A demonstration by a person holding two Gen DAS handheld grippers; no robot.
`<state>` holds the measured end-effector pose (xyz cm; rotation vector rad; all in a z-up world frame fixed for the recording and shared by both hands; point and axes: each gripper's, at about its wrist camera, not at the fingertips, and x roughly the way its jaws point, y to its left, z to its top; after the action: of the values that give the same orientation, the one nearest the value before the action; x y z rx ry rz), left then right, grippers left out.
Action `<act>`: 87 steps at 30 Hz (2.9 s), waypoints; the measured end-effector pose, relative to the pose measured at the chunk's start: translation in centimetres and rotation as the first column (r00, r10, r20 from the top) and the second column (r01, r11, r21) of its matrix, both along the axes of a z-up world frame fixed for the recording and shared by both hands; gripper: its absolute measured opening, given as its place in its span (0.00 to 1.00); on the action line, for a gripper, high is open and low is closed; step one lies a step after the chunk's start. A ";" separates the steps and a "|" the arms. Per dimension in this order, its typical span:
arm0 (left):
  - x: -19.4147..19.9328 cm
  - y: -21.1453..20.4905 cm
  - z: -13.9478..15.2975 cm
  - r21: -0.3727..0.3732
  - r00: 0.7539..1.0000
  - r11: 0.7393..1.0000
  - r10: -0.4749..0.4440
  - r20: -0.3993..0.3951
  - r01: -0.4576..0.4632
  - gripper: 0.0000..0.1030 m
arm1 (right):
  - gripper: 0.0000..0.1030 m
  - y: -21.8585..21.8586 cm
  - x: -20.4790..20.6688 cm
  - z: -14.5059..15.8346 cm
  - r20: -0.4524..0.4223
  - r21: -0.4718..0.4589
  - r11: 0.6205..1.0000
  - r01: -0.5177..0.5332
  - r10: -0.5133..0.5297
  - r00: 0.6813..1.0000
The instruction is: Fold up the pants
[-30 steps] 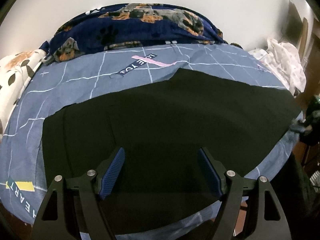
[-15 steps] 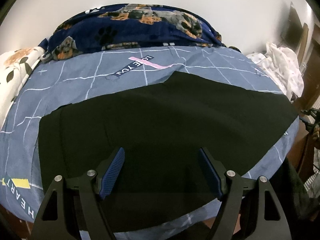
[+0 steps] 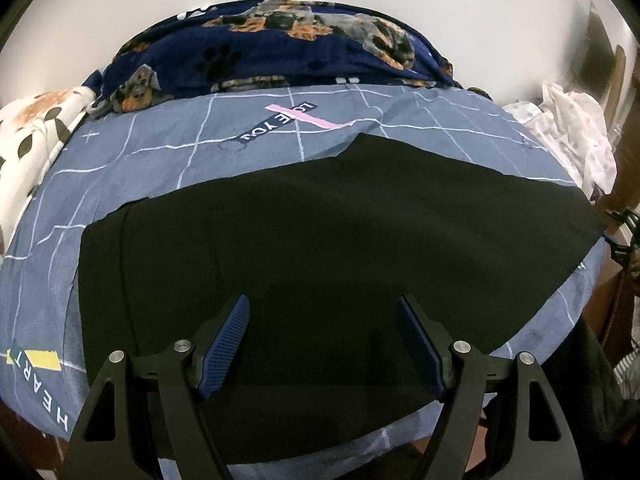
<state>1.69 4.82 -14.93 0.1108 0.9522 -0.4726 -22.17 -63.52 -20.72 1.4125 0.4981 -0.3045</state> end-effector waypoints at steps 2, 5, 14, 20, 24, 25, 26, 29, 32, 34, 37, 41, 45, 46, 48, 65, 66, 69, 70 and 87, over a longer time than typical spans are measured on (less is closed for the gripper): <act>0.0 0.2 0.0 0.002 1.000 1.000 0.004 0.001 -0.004 0.74 | 0.45 0.7 -0.2 0.0 0.017 0.002 1.000 0.012 -0.012 1.000; 0.2 0.4 -0.1 -0.006 1.000 1.000 0.013 -0.007 -0.013 0.74 | 0.43 0.7 -1.6 0.0 0.001 -0.043 0.997 0.069 -0.069 0.998; 0.4 0.5 -0.5 -0.010 1.000 1.000 0.014 -0.009 -0.014 0.74 | 0.46 0.4 0.3 -0.4 0.080 0.014 1.000 0.011 -0.012 0.997; 0.2 -0.1 -0.5 0.007 1.000 1.000 -0.009 -0.008 0.009 0.74 | 0.27 1.1 3.3 -1.1 0.053 -0.029 0.999 -0.046 0.048 0.997; 0.0 -0.4 -0.3 0.004 1.000 1.000 -0.017 0.001 0.017 0.74 | 0.06 1.0 4.0 -1.1 -0.044 -0.048 0.997 -0.055 0.053 0.998; 0.0 -0.4 -0.3 0.003 1.000 1.000 -0.018 0.002 0.018 0.74 | 0.06 1.0 4.1 -0.9 -0.059 -0.059 0.996 -0.061 0.057 0.997; -0.1 -0.4 -0.3 0.004 1.000 1.000 -0.019 0.002 0.019 0.74 | 0.06 1.1 4.2 -0.6 -0.073 -0.070 0.995 -0.065 0.060 0.996; -0.2 -0.5 -0.1 0.011 1.000 1.000 -0.021 0.007 0.021 0.74 | 0.06 1.4 4.4 0.2 -0.095 -0.099 0.993 -0.067 0.057 0.994; -0.3 -0.6 0.0 0.013 1.000 1.000 -0.023 0.011 0.022 0.74 | 0.07 1.9 4.8 1.1 -0.072 -0.110 0.992 -0.068 0.061 0.996; -0.3 -0.7 0.1 0.008 1.000 1.000 -0.021 0.007 0.021 0.74 | 0.07 2.6 5.1 2.3 -0.049 -0.125 0.989 -0.079 0.073 0.996; -0.3 -0.8 0.2 0.008 1.000 1.000 -0.024 0.004 0.024 0.76 | 0.07 4.7 6.3 4.8 -0.025 -0.179 0.975 -0.129 0.127 0.992; -0.5 -1.1 0.4 0.021 0.999 0.999 -0.037 0.018 0.037 0.77 | 0.07 6.9 8.0 6.6 -0.010 -0.215 0.960 -0.182 0.184 0.983; -0.9 -1.5 0.6 0.037 0.998 0.998 -0.056 0.036 0.054 0.78 | 0.07 8.7 9.0 6.8 -0.025 -0.229 0.945 -0.231 0.232 0.973; -0.9 -1.6 0.7 0.041 0.998 0.998 -0.059 0.039 0.057 0.78 | 0.07 9.1 9.2 6.6 -0.028 -0.227 0.944 -0.239 0.239 0.970; -1.1 -1.8 0.7 0.050 0.997 0.997 -0.065 0.046 0.063 0.78 | 0.07 9.7 9.6 6.3 -0.031 -0.220 0.941 -0.256 0.256 0.966; -0.8 -2.0 0.4 0.087 0.997 0.994 -0.067 0.048 0.063 0.79 | 0.07 15.8 11.9 4.3 -0.100 -0.200 0.894 -0.400 0.387 0.916; -0.8 -2.0 0.4 0.088 0.997 0.994 -0.066 0.046 0.061 0.79 | 0.07 16.0 11.9 4.3 -0.104 -0.200 0.893 -0.404 0.391 0.915; -0.6 -1.9 0.3 0.092 0.997 0.994 -0.062 0.037 0.058 0.79 | 0.07 16.5 12.0 4.4 -0.115 -0.197 0.890 -0.411 0.396 0.911; -0.6 -2.0 0.3 0.094 0.998 0.994 -0.061 0.035 0.058 0.79 | 0.07 16.7 12.1 4.5 -0.121 -0.203 0.886 -0.416 0.399 0.909; -0.4 -2.2 -0.1 0.115 0.998 0.991 -0.067 0.011 0.065 0.86 | 0.07 19.4 12.7 4.1 -0.141 -0.218 0.849 -0.481 0.460 0.877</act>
<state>1.28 2.64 -15.06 0.2503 0.9632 -0.4772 -9.50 -44.11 -16.66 0.9957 0.8294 -0.0219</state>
